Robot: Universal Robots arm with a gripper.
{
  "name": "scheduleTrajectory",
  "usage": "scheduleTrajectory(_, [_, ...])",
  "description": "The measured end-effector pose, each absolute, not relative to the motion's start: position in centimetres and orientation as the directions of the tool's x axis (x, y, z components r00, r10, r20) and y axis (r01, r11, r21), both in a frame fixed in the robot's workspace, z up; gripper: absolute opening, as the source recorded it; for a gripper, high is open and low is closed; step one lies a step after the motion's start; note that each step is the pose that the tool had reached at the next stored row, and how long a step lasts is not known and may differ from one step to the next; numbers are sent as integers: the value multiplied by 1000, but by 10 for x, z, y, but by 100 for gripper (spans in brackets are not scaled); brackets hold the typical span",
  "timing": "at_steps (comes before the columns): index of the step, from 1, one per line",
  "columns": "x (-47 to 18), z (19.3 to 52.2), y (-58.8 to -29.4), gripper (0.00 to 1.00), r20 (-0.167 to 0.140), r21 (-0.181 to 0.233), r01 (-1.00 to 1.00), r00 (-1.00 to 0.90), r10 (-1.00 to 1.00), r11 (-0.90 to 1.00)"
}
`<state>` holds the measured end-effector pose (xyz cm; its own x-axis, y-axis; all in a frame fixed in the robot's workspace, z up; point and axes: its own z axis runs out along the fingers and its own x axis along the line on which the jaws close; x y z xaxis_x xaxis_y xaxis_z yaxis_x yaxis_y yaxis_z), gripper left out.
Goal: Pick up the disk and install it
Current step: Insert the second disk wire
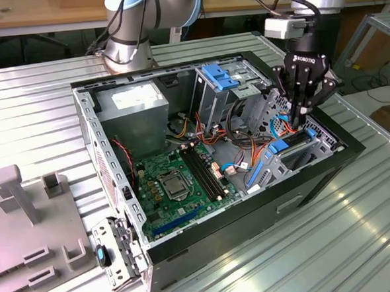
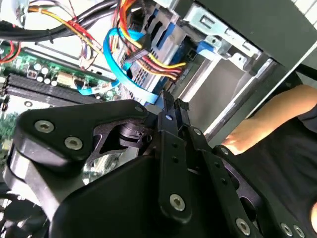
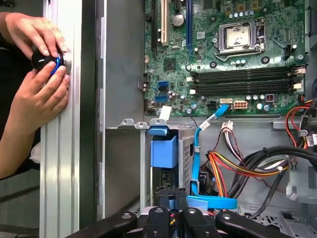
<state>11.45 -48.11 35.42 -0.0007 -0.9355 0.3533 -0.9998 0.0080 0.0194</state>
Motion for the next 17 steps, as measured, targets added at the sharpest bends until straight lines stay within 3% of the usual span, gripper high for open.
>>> scheduleTrajectory(1, [110, 353, -484, 16, 348, -50, -999, -25, -937, 8])
scheduleTrajectory(8, [108, 353, -494, 16, 317, -50, -999, -25, -948, 10])
scheduleTrajectory(12, [107, 352, -499, 16, 281, -50, -999, -25, -959, 12])
scheduleTrajectory(17, [107, 349, -506, 16, 269, -50, -999, -25, -963, 13])
